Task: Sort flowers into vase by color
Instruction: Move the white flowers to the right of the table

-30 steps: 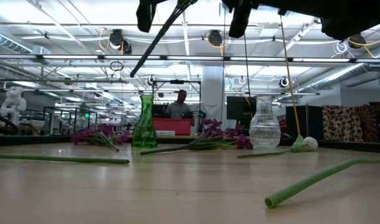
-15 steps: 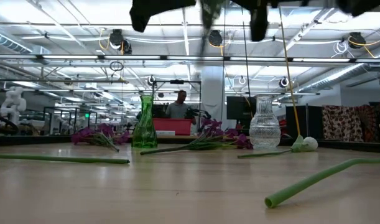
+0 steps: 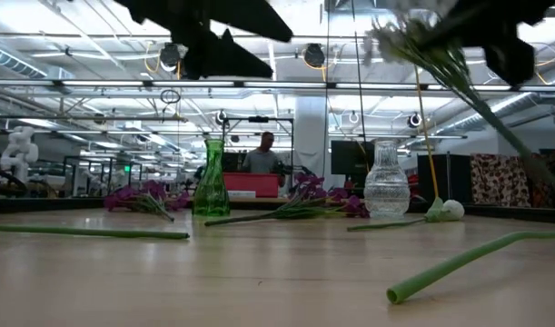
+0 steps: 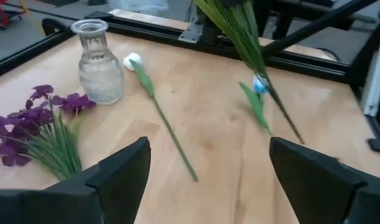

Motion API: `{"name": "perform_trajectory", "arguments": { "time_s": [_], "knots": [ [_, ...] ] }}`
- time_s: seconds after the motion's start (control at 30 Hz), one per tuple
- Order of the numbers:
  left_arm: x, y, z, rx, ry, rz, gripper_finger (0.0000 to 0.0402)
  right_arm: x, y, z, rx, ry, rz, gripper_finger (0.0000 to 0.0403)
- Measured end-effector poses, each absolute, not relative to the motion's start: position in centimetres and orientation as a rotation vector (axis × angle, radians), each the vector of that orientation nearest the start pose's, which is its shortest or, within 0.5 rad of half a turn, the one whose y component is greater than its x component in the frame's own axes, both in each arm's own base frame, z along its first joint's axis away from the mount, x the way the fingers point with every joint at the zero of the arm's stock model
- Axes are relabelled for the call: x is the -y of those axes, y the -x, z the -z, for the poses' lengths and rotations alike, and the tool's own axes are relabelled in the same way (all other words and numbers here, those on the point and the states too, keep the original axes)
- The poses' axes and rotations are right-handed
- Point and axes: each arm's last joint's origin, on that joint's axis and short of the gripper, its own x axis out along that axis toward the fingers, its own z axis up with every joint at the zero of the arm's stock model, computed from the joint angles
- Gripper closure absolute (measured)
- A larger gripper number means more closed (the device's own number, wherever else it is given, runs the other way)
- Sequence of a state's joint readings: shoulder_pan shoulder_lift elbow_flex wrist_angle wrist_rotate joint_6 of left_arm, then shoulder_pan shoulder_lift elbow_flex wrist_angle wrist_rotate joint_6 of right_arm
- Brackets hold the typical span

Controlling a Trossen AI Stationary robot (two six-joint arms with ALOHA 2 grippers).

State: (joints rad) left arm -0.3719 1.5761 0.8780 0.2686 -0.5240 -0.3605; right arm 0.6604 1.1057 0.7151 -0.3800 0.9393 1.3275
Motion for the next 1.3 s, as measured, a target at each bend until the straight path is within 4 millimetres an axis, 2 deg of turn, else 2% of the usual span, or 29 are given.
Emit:
{"name": "perform_trajectory", "arguments": {
  "time_s": [0.23, 0.5, 0.63, 0.8, 1.03, 1.3],
  "knots": [
    [10.7, -34.7, -18.7, -0.395, 0.182, -0.181, 0.0071, -12.2, -16.7, -22.3, -0.329, -0.855, 0.626, 0.0400],
    [10.1, -39.1, -16.6, -0.428, 0.126, -0.217, 0.0071, -11.8, -15.7, -20.0, -0.469, -0.843, 0.790, 0.0399],
    [9.2, -41.4, -15.2, -0.452, 0.074, -0.242, 0.0071, -11.7, -15.4, -18.9, -0.509, -0.830, 0.891, 0.0399],
    [7.6, -43.7, -13.3, -0.555, 0.052, -0.301, 0.0071, -12.0, -15.6, -17.7, -0.569, -0.799, 0.940, 0.0399],
    [6.5, -45.6, -10.2, -0.622, 0.049, -0.308, 0.0100, -12.2, -15.7, -16.7, -0.632, -0.789, 0.989, 0.0399],
    [6.1, -46.0, -9.4, -0.632, 0.061, -0.304, 0.0159, -12.4, -15.7, -15.9, -0.710, -0.763, 1.033, 0.0397]
  ]
}}
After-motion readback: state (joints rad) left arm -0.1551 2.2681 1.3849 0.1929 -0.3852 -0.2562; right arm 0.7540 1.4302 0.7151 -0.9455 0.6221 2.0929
